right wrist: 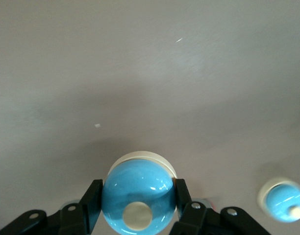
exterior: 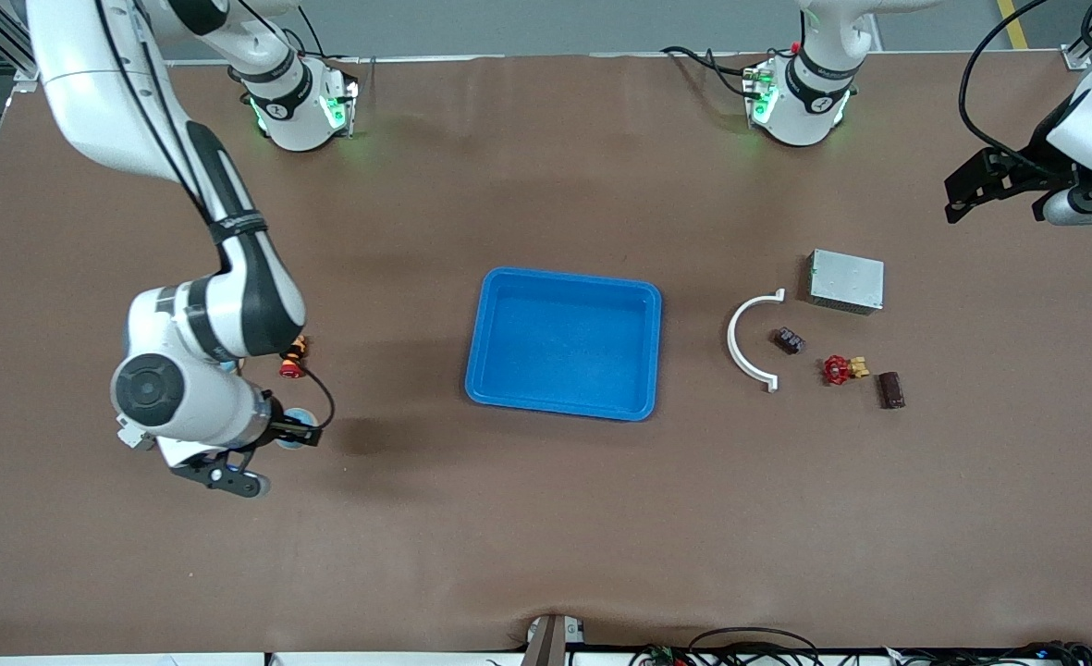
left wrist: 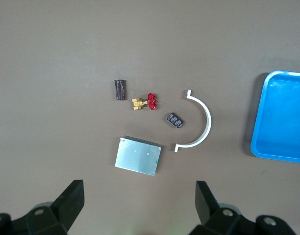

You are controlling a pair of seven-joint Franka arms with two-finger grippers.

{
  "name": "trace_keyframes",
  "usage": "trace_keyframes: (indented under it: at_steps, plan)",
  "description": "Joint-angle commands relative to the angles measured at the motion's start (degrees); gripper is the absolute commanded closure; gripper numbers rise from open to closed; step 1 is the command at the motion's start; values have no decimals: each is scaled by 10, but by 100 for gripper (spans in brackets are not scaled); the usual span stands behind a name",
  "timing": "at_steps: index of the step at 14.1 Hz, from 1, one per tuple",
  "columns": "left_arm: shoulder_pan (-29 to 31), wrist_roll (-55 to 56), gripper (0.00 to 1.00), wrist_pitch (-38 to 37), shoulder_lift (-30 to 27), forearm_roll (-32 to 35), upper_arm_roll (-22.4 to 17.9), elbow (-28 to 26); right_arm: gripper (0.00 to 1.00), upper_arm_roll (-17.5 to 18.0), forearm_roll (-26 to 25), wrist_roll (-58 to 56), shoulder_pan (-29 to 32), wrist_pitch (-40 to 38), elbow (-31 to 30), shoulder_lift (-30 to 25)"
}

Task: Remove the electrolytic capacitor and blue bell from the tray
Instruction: 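Lower the bell beside the white breaker and open the right gripper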

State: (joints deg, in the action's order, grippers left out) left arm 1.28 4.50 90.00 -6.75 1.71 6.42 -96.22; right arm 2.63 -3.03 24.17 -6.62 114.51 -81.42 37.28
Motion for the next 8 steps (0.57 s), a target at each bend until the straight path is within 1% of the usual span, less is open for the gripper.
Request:
trace_keyframes:
  at_steps: [1, 4, 8]
  plan:
    - [0, 2, 0, 6, 3, -8, 2, 5, 100, 12, 19, -101, 54, 15, -32, -24]
    - [0, 2, 0, 5, 5, -7, 2, 5, 100, 10, 29, -208, 104, 85, -80, -21]
    - [0, 2, 0, 4, 4, -7, 4, 5, 100, 9, 29, -266, 138, 113, -90, -8]
